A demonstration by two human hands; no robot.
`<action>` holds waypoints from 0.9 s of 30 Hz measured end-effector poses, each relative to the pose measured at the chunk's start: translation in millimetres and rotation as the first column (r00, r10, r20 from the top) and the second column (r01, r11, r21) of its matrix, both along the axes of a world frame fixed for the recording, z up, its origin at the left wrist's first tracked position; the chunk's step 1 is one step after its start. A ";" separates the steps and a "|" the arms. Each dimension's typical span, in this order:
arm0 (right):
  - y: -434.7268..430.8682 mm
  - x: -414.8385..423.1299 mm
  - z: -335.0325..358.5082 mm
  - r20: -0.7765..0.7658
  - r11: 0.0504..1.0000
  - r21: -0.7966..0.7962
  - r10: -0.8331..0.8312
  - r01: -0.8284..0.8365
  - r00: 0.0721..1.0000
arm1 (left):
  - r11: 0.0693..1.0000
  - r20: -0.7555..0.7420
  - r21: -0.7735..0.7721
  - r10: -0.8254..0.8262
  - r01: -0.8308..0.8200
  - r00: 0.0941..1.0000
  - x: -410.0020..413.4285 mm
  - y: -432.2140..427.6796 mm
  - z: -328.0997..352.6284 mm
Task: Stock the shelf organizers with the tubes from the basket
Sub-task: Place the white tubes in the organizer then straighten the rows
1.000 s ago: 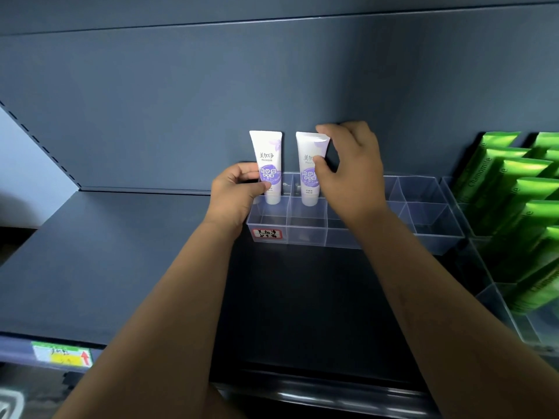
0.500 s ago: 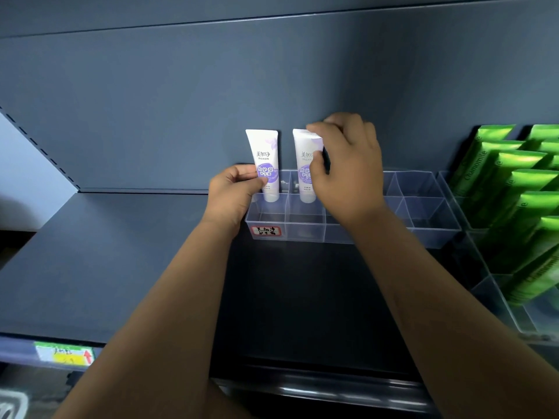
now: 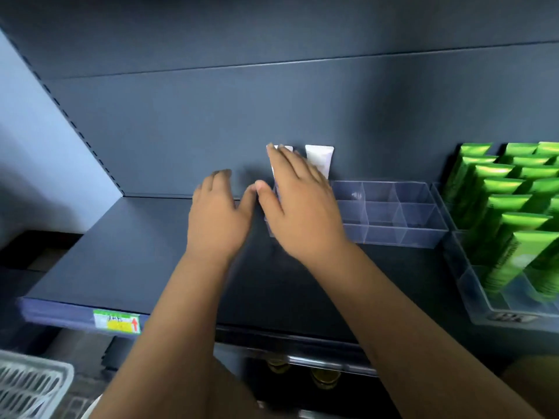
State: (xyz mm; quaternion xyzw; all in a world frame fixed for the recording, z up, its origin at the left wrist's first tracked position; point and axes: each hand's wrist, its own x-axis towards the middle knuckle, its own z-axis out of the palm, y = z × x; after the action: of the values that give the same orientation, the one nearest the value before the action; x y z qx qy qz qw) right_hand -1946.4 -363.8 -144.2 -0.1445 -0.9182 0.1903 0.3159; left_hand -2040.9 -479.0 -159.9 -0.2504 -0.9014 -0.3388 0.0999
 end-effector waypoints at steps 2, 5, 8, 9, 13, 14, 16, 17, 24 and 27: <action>-29.5 13.8 6.8 0.039 0.996 -0.054 0.071 -0.069 0.997 | 0.992 -0.156 -0.035 0.113 -0.120 0.981 19.3 -36.8 8.2; -83.7 32.4 16.0 0.051 0.972 -0.108 0.216 -0.210 0.975 | 0.926 -0.285 0.032 0.369 -0.375 0.885 56.6 -103.8 18.3; -155.3 45.4 19.1 0.017 0.921 -0.137 0.369 -0.364 0.929 | 0.843 -0.308 0.000 0.511 -0.537 0.802 100.8 -186.2 16.2; -182.7 49.4 19.3 0.001 0.891 -0.135 0.437 -0.433 0.899 | 0.814 -0.301 -0.020 0.549 -0.581 0.780 116.3 -215.3 13.8; -293.6 72.5 9.9 0.012 0.727 -0.083 0.684 -0.681 0.729 | 0.661 -0.248 -0.132 0.700 -0.739 0.670 189.5 -326.2 -2.4; -318.9 79.8 4.9 0.024 0.683 -0.101 0.729 -0.724 0.684 | 0.619 -0.236 -0.158 0.732 -0.769 0.639 207.4 -350.4 -9.1; -363.3 96.7 -6.9 0.043 0.580 -0.217 0.809 -0.785 0.586 | 0.549 -0.190 -0.210 0.789 -0.809 0.584 240.4 -393.6 -26.3; -380.5 105.0 -13.2 0.061 0.523 -0.328 0.842 -0.786 0.535 | 0.532 -0.165 -0.233 0.803 -0.814 0.573 254.2 -411.4 -36.4; -409.7 118.1 -81.2 0.438 0.588 -0.249 0.777 -0.769 0.452 | 0.487 0.015 -0.305 0.862 -0.819 0.507 311.0 -457.2 -118.5; -395.7 114.0 -114.2 0.656 0.627 -0.201 0.657 -0.753 0.372 | 0.532 0.130 -0.333 0.844 -0.779 0.521 301.0 -452.5 -147.4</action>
State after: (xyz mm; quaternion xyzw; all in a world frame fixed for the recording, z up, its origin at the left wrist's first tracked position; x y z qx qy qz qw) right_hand -1832.4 -759.5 -258.4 0.2242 -0.9471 0.1788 -0.1442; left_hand -1739.9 -931.5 -307.3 0.2421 -0.9500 -0.1751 0.0908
